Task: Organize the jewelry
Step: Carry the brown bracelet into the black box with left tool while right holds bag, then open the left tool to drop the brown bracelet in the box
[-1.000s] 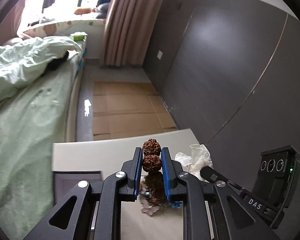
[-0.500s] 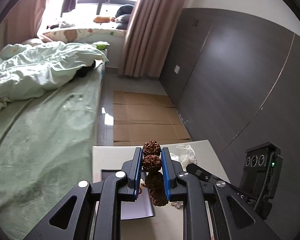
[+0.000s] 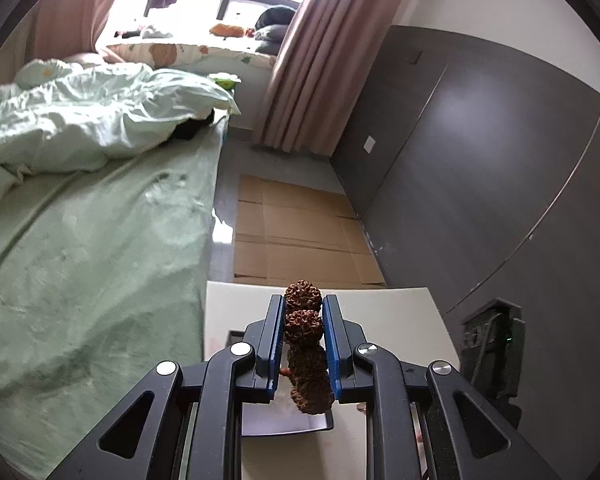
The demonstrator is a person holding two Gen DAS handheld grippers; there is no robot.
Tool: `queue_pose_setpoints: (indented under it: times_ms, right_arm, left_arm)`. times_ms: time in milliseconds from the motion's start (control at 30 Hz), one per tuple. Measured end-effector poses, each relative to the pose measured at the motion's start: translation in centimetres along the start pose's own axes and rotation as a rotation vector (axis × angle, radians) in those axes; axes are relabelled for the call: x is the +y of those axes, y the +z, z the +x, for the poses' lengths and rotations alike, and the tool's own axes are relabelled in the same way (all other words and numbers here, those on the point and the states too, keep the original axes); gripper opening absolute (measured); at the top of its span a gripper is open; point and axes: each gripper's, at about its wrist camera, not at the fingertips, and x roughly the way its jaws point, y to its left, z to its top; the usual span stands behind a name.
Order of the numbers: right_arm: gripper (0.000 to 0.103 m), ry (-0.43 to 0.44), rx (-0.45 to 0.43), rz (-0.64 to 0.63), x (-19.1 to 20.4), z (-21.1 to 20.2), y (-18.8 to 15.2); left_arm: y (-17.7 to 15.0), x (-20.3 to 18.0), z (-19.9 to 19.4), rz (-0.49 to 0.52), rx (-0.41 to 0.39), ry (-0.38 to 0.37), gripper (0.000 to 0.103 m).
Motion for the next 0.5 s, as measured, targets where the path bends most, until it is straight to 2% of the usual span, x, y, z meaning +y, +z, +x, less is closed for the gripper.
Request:
queue_pose_setpoints:
  times_ms: [67, 167, 233, 300, 400, 433, 467, 500]
  right_arm:
    - [0.050, -0.040, -0.045, 0.011, -0.7, -1.5, 0.3]
    - [0.050, -0.025, -0.057, 0.025, -1.4, -2.9, 0.4]
    - [0.050, -0.047, -0.064, 0.018, -1.7, -3.5, 0.3]
    - [0.050, -0.062, -0.062, 0.024, -1.9, -3.8, 0.1]
    - [0.050, -0.078, -0.052, 0.030, -2.4, -4.2, -0.1]
    - [0.050, -0.084, -0.052, 0.028, -2.5, -4.3, 0.0]
    - [0.050, -0.087, -0.053, 0.026, -2.4, -4.4, 0.0]
    - [0.050, -0.088, -0.054, 0.026, -2.3, -4.5, 0.1]
  left_arm:
    - [-0.3, 0.1, 0.9, -0.011, 0.013, -0.009, 0.020]
    - [-1.1, 0.3, 2.5, -0.033, 0.047, -0.035, 0.020]
    - [-1.5, 0.5, 3.3, -0.042, 0.066, -0.047, 0.020]
    - [-2.0, 0.7, 4.3, -0.040, 0.095, -0.013, 0.020]
    - [-2.6, 1.3, 5.5, -0.028, 0.139, 0.049, 0.026]
    - [-2.7, 1.6, 5.8, -0.033, 0.155, 0.060, 0.035]
    - [-2.9, 1.8, 5.8, -0.035, 0.158, 0.059, 0.050]
    - [-2.9, 1.8, 5.7, -0.034, 0.152, 0.057, 0.057]
